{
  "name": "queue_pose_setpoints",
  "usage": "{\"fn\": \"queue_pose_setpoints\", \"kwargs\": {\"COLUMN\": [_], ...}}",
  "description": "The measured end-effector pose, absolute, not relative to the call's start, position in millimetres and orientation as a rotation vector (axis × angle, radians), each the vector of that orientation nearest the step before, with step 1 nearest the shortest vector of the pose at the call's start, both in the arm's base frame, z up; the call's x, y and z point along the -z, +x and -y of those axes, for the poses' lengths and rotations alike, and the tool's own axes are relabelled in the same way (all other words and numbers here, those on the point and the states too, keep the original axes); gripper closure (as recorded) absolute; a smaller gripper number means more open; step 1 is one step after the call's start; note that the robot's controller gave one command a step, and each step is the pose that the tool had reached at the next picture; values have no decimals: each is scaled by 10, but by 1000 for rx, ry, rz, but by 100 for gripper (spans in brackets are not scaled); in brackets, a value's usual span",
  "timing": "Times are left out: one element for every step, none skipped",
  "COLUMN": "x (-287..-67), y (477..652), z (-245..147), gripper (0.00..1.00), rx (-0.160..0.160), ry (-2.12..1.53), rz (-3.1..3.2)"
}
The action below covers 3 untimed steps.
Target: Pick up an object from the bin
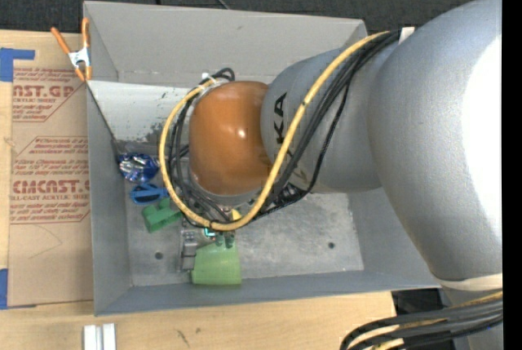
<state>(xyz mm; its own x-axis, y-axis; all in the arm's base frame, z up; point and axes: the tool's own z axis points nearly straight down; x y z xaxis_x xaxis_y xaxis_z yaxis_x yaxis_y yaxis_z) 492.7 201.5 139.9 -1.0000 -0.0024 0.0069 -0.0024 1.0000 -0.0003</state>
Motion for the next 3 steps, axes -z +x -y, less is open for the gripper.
{"fn": "queue_pose_setpoints", "kwargs": {"x": [-847,-859,-2061], "y": [5612,5612,5558], "z": [-2047,-2055,-2027], "gripper": [0,100,100], "rx": [1,3,4], "ry": [241,242,257], "rz": [3133,3134,3141]}}
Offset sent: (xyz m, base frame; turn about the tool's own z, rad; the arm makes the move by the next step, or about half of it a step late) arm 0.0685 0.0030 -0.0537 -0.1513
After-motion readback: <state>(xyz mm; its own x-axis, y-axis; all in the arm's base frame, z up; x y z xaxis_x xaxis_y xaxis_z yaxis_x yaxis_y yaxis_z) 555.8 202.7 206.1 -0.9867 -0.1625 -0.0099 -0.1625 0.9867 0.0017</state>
